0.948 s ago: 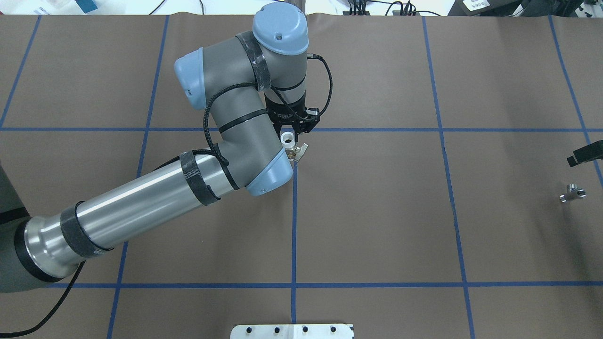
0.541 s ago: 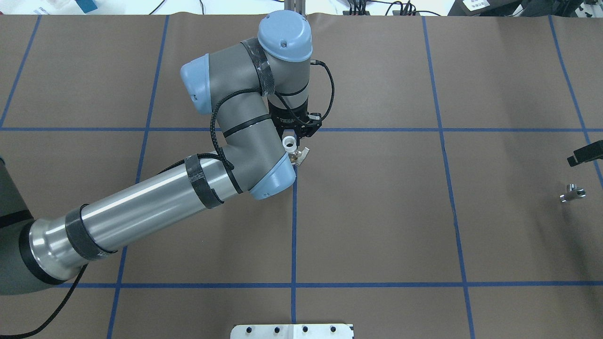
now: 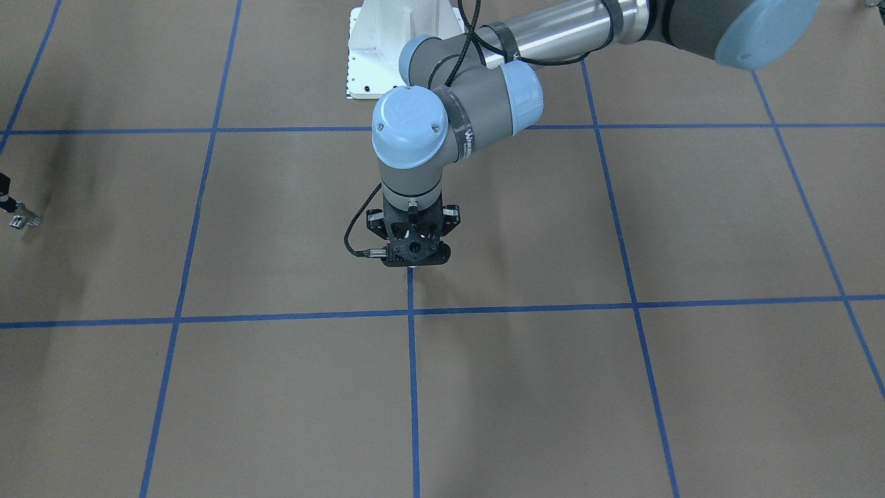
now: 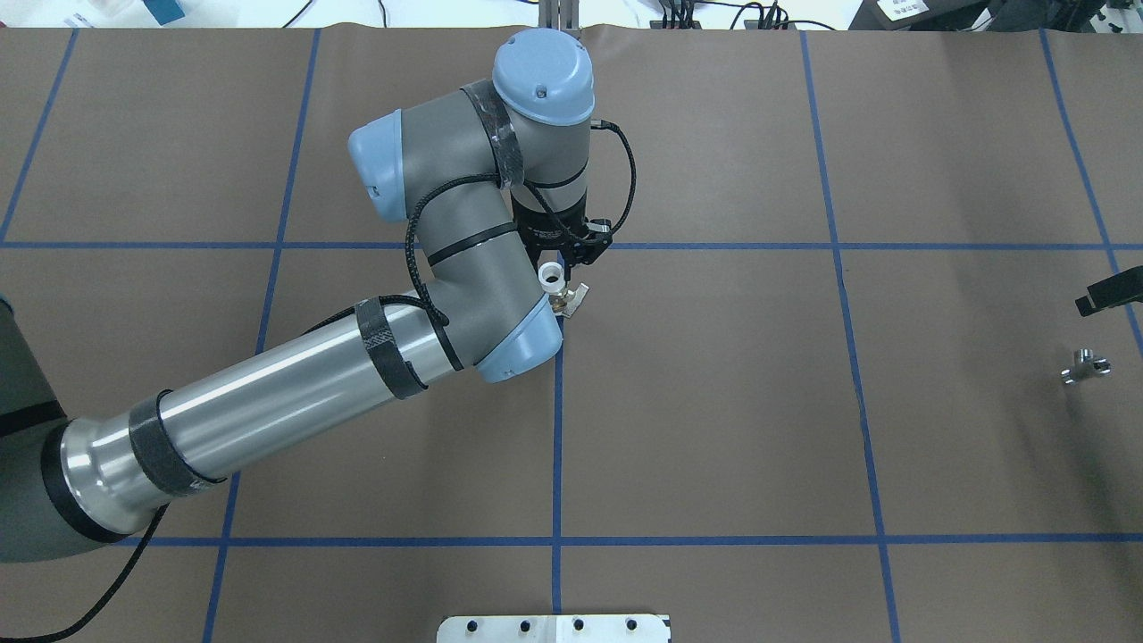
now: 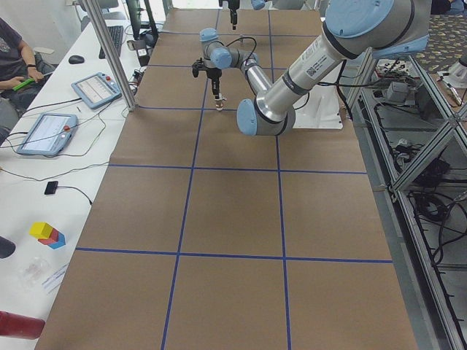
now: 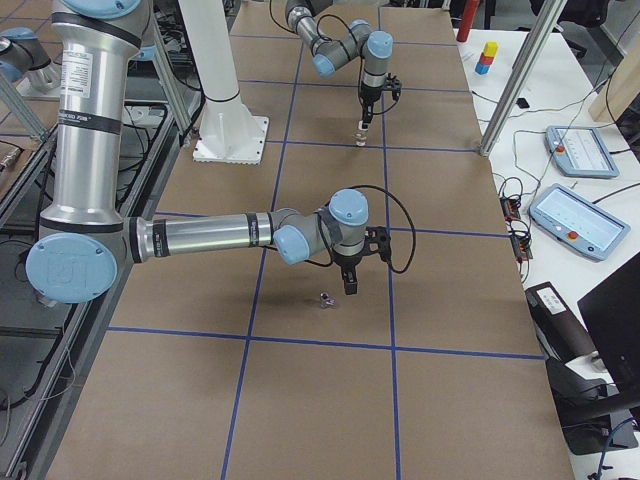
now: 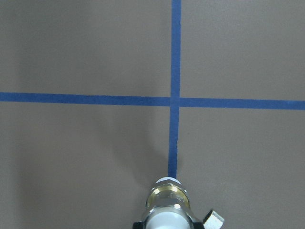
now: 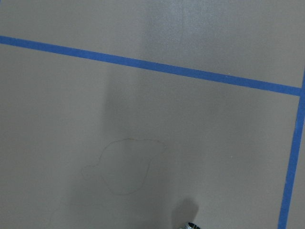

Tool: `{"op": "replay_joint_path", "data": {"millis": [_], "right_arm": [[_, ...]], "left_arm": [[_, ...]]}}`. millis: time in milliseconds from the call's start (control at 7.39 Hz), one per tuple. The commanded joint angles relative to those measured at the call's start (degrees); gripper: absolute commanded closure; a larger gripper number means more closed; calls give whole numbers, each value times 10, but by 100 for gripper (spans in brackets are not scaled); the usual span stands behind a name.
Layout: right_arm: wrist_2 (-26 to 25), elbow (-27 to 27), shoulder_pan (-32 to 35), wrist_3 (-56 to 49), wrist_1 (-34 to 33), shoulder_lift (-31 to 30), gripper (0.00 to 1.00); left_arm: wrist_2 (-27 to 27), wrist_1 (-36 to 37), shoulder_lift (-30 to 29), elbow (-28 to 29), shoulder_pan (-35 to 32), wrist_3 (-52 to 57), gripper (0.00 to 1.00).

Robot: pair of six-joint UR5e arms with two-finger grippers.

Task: Assemble PPR valve and pipe with both arms
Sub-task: 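Lower the white valve upright onto the table and open the left gripper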

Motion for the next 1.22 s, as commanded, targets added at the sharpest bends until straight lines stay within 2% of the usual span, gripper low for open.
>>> {"op": "replay_joint_path", "data": {"millis": [0,135,271,406,1083], "right_arm": [[0,0,0,0,0,0,0],[1,1,0,0,0,0,0],[1,0,0,1,0,0,0],[1,1,0,1,0,0,0],[1,2,0,0,0,0,0]], "left_arm": [[0,-1,0,2,0,0,100],[0,-2,0,2,0,0,100],[0,-2,0,2,0,0,93],[0,-1,0,3,1,0,82],[0,-2,0,3,6,-2,67]]}}
